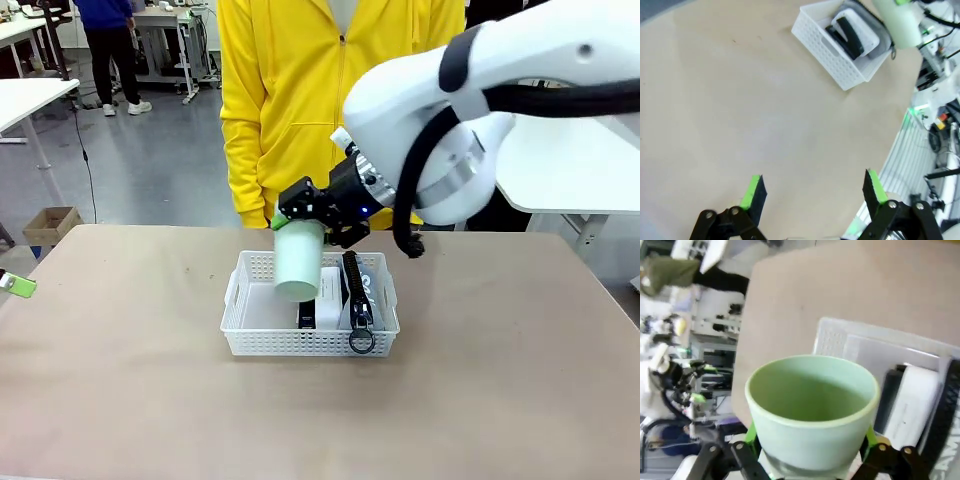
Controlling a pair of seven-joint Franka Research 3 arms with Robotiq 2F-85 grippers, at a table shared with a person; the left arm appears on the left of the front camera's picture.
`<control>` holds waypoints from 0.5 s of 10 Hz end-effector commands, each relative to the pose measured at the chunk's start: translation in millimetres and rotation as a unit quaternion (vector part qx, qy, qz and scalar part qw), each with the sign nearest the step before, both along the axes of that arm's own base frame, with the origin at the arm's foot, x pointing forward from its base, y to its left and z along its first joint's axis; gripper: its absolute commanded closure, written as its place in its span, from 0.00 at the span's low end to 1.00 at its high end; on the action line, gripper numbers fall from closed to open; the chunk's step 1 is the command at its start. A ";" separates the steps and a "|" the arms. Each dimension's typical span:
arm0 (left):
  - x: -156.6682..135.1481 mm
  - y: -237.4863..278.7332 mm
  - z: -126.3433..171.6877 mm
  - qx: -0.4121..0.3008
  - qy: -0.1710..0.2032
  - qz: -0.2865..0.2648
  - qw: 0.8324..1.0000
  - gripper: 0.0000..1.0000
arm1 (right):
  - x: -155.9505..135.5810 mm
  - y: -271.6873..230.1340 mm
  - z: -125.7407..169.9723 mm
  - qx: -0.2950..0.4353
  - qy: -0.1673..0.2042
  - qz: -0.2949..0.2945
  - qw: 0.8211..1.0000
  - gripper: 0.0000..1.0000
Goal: Efficiently arrange items inside the basket to fit them all.
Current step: Pick up the Reusable plastic cup and place it inside the Organizing basket.
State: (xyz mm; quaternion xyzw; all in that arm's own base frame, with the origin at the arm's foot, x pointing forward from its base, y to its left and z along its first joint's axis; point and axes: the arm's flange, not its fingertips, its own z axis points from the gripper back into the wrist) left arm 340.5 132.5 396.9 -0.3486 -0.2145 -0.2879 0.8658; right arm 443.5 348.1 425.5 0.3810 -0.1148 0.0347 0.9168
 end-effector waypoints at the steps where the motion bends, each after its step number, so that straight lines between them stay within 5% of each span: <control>1: -2.8 -0.6 0.5 0.005 0.002 0.003 1.000 0.00 | 16.3 13.0 15.1 0.048 0.052 -0.023 0.997 0.09; 3: -2.8 -0.6 0.5 0.005 0.002 0.003 1.000 0.00 | 17.5 20.6 -2.0 0.022 0.093 -0.018 0.995 0.09; 5: -2.8 -0.6 0.5 0.005 0.002 0.003 1.000 0.00 | 16.6 25.8 -12.6 0.009 0.087 -0.018 0.996 0.09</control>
